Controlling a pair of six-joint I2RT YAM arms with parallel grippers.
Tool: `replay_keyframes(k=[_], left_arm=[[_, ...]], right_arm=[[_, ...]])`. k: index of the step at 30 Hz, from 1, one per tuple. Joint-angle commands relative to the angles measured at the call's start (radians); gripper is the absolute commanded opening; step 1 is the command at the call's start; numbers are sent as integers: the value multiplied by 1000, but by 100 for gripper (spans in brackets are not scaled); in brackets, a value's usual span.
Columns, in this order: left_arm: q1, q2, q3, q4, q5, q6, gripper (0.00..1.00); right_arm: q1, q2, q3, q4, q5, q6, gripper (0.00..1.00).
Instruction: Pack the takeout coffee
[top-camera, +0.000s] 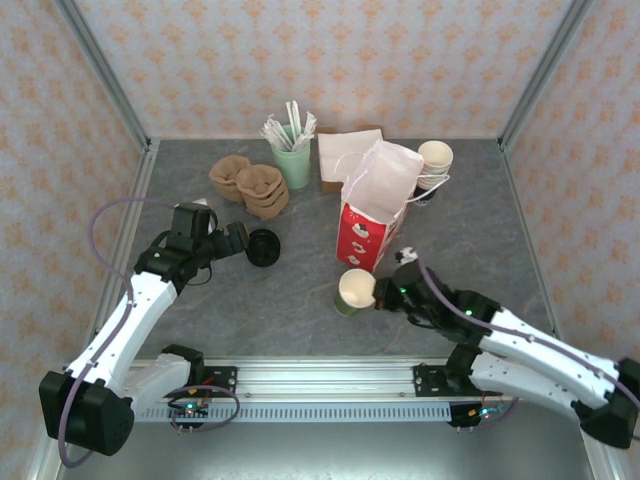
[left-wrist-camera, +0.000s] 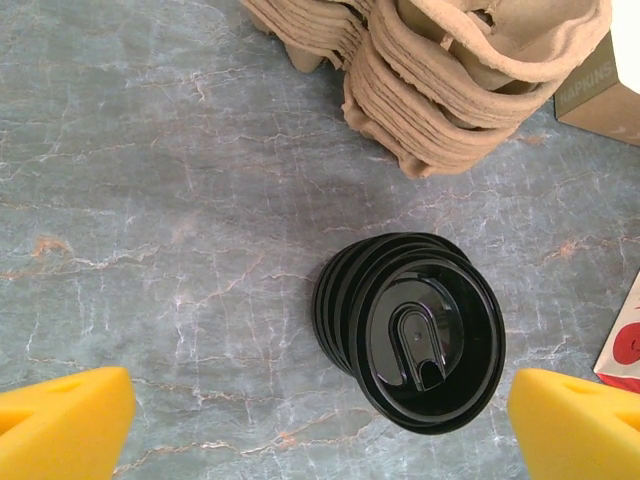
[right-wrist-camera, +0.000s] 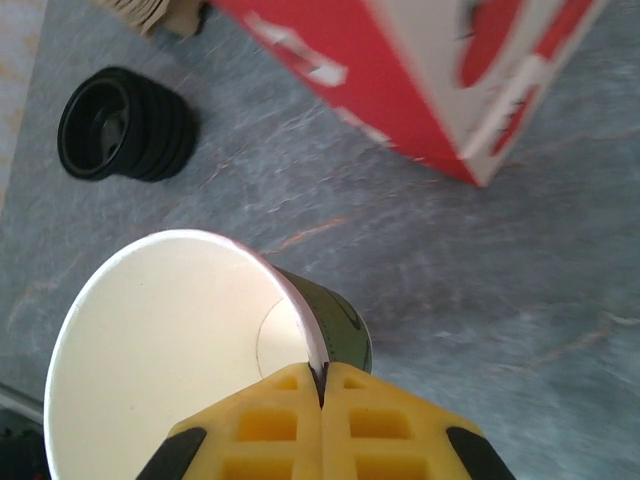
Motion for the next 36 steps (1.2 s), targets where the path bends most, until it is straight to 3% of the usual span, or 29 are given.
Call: replay_keyframes(k=[1, 7, 11, 24, 27, 36], left_arm=[[-6, -6, -19, 20, -3, 6, 96], [-7, -20, -61, 106, 63, -22, 97], [-7, -14, -63, 95, 29, -40, 97], [-8, 112, -31, 52, 69, -68, 94], [-8, 145, -35, 70, 87, -78, 91], [-29, 209, -27, 79, 105, -56, 65]], right_arm=[[71, 91, 44, 190, 104, 6, 0], [127, 308, 156, 312, 78, -10, 0], [128, 417, 209, 336, 90, -38, 0], [108, 574, 299, 242, 189, -32, 0], [83, 601, 313, 238, 162, -60, 0], [53, 672, 351, 246, 140, -71, 0]])
